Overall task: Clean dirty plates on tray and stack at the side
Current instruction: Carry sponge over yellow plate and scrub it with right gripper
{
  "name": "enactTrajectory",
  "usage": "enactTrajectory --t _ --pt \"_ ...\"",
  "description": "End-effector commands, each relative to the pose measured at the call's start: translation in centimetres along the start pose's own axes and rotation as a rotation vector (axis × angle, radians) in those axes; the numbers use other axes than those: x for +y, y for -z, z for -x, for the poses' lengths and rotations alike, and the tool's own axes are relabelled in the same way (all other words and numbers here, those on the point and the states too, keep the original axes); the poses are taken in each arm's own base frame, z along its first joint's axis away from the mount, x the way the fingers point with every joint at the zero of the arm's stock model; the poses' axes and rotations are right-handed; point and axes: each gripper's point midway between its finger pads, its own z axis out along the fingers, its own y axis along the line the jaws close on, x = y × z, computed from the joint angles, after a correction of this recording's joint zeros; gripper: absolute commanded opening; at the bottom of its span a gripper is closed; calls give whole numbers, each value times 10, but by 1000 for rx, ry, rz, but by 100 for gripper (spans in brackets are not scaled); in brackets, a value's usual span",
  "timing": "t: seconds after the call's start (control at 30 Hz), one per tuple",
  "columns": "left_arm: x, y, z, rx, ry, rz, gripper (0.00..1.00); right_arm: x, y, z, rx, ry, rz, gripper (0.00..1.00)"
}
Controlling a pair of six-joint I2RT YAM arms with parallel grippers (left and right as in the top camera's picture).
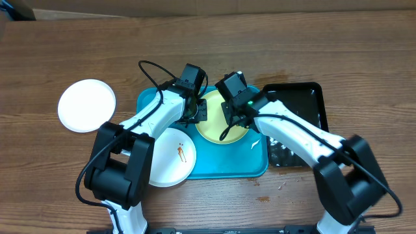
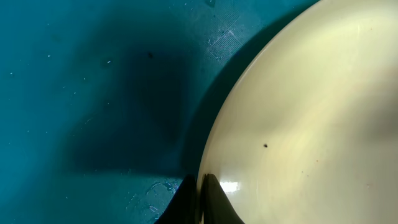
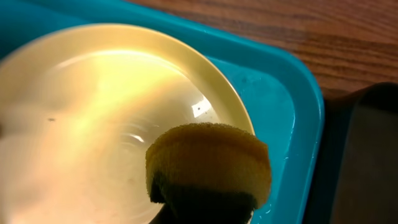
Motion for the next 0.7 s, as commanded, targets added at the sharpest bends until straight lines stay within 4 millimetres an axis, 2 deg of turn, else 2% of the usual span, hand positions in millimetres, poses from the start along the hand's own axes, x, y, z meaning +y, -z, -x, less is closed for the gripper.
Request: enactTrajectory --t 0.0,0.07,0.17,0.27,0.43,0.57,0.67 --pt "-5 10 3 -21 -2 -11 4 -6 2 12 -38 -16 -38 6" --pt "-5 10 3 -21 -2 -11 4 -6 2 10 -31 -14 -40 16" --pt "-5 10 3 -21 -2 -11 4 -7 2 8 -23 -12 -42 41" --pt "-5 10 3 -21 -2 -11 4 -9 -3 1 -13 -10 -46 56" --pt "-5 10 3 -22 -2 -11 4 -4 -5 -5 8 -11 -18 68" --pt "-5 10 3 -22 -2 -11 4 1 -5 -5 8 -13 10 68" --pt "-5 10 3 -21 -2 -11 5 0 -6 0 -12 -21 11 61"
